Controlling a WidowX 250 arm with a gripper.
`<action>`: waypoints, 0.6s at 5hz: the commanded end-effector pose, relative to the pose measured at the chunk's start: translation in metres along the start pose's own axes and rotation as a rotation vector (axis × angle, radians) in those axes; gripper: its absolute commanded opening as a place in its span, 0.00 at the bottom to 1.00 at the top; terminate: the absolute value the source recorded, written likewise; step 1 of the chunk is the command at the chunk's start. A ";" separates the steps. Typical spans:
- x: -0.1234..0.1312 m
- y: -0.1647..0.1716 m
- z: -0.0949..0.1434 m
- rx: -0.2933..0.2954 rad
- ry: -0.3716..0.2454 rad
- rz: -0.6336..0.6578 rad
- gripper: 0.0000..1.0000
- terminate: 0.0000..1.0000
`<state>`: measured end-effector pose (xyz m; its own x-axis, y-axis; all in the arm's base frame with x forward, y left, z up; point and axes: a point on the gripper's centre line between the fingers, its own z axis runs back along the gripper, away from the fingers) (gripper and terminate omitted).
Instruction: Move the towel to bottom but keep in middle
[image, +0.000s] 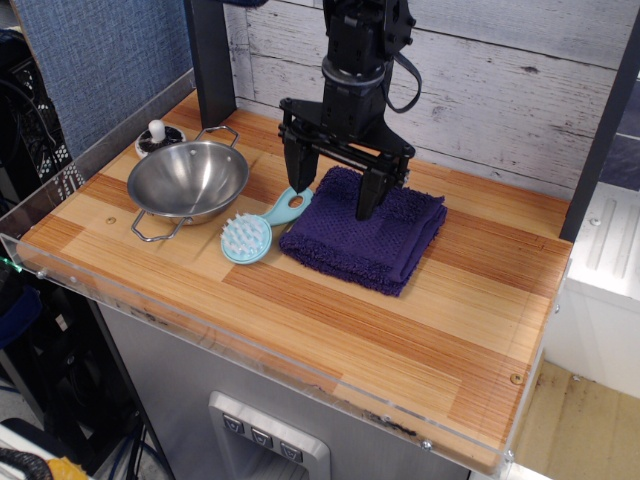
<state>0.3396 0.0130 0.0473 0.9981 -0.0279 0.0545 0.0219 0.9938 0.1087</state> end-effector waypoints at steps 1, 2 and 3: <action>0.003 0.000 0.009 -0.091 -0.082 0.003 1.00 0.00; 0.006 -0.002 -0.003 -0.082 -0.097 -0.008 1.00 0.00; 0.003 -0.009 -0.028 -0.035 -0.057 -0.051 1.00 0.00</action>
<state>0.3425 0.0086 0.0156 0.9928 -0.0814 0.0873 0.0747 0.9942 0.0773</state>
